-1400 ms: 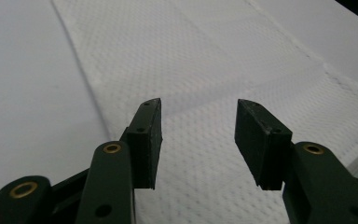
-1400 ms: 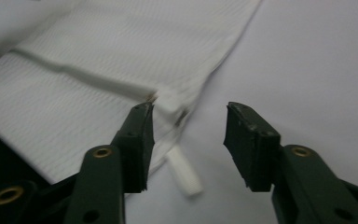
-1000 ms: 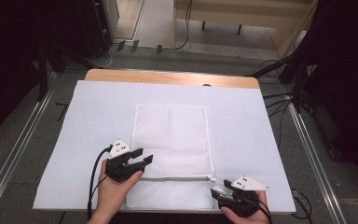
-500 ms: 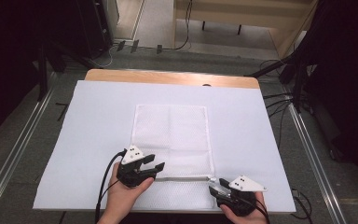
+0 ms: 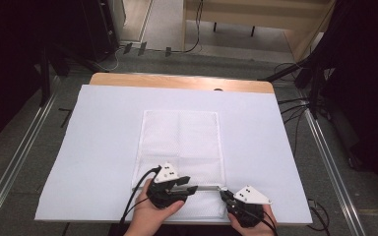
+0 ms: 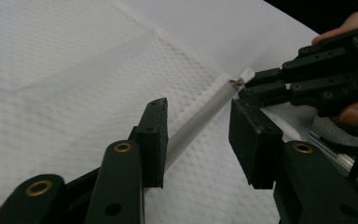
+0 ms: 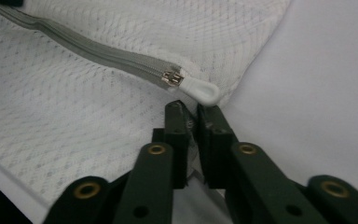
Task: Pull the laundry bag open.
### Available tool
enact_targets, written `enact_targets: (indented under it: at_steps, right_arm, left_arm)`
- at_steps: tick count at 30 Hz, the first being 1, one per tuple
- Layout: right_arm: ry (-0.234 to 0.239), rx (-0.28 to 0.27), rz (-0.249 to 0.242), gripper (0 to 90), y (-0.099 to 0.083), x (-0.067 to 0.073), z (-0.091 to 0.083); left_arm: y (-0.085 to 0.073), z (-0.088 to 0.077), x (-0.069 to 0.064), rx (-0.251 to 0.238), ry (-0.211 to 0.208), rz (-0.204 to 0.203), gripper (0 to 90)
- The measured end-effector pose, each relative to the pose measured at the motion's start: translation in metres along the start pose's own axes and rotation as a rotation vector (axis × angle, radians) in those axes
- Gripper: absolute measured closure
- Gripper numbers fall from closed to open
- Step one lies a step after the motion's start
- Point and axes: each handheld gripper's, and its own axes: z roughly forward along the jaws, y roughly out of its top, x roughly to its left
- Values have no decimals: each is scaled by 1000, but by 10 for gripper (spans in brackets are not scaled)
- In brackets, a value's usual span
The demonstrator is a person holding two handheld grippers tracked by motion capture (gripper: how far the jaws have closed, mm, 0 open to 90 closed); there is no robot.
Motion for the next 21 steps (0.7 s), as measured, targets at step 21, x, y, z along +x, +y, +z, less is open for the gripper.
enact_targets:
  at_steps: [21]
  right_arm:
    - [48,-143,-102,881,12,22,-18]
  left_arm:
    - [1,32,-13,63,-37,9,777]
